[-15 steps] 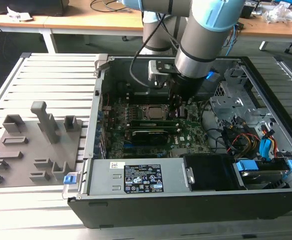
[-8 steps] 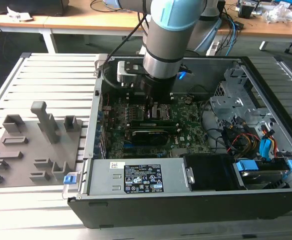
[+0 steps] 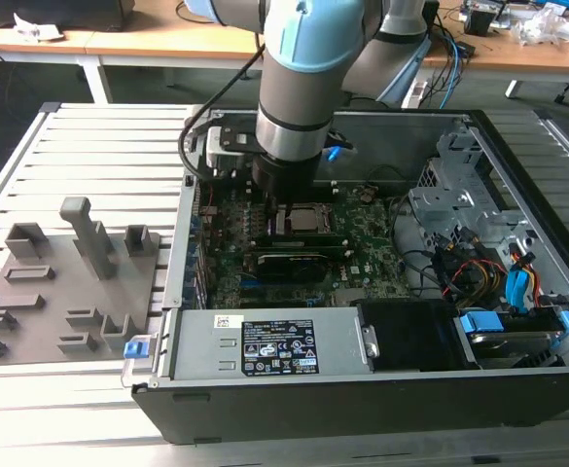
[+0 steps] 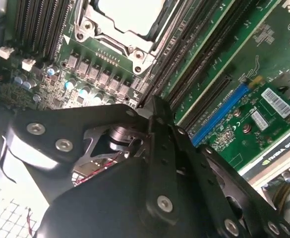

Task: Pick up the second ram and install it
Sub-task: 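Press down the second ram until it locks into place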

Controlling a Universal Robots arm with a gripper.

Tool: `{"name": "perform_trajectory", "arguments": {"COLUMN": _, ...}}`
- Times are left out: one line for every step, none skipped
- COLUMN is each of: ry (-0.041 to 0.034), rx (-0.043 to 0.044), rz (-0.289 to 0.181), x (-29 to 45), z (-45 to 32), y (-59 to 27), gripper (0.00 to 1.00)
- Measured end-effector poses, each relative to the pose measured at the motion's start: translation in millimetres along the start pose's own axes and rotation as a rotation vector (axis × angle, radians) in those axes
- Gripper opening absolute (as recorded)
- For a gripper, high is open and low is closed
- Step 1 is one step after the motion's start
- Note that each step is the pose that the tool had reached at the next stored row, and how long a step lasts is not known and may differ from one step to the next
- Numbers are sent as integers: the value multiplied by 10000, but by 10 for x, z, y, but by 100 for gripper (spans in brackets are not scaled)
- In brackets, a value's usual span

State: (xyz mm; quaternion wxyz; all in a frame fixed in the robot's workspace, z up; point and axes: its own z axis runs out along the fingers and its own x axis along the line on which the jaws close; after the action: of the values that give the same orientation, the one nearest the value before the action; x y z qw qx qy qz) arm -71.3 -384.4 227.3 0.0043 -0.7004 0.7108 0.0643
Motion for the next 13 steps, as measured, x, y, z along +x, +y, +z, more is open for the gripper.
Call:
{"name": "perform_trajectory", "arguments": {"ry": -23, "rx": 11, "rz": -3, "x": -5, "z": -25, "y": -4, "gripper": 11}}
{"name": "perform_trajectory", "arguments": {"ry": -4, "rx": 1, "rz": -1, "x": -8, "z": -78, "y": -30, "gripper": 11}}
{"name": "perform_trajectory", "arguments": {"ry": -6, "rx": -27, "rz": 3, "x": -10, "z": -90, "y": -92, "gripper": 11}}
{"name": "perform_trajectory", "arguments": {"ry": -3, "rx": -96, "rz": 8, "x": -12, "z": -100, "y": -198, "gripper": 11}}
{"name": "perform_trajectory", "arguments": {"ry": -3, "rx": -133, "rz": 12, "x": -13, "z": -105, "y": -248, "gripper": 11}}
{"name": "perform_trajectory", "arguments": {"ry": -2, "rx": -171, "rz": 15, "x": -14, "z": -110, "y": -303, "gripper": 11}}
{"name": "perform_trajectory", "arguments": {"ry": -1, "rx": -228, "rz": 23, "x": -15, "z": -118, "y": -394, "gripper": 11}}
{"name": "perform_trajectory", "arguments": {"ry": -2, "rx": -253, "rz": 24, "x": -18, "z": -129, "y": -460, "gripper": 11}}
{"name": "perform_trajectory", "arguments": {"ry": -2, "rx": -264, "rz": 26, "x": -20, "z": -143, "y": -496, "gripper": 11}}
{"name": "perform_trajectory", "arguments": {"ry": -3, "rx": -271, "rz": 25, "x": -22, "z": -152, "y": -517, "gripper": 11}}
{"name": "perform_trajectory", "arguments": {"ry": -1, "rx": -283, "rz": 27, "x": -31, "z": -202, "y": -553, "gripper": 11}}
{"name": "perform_trajectory", "arguments": {"ry": -3, "rx": -284, "rz": 26, "x": -43, "z": -287, "y": -557, "gripper": 11}}
{"name": "perform_trajectory", "arguments": {"ry": -2, "rx": -284, "rz": 27, "x": -50, "z": -333, "y": -556, "gripper": 11}}
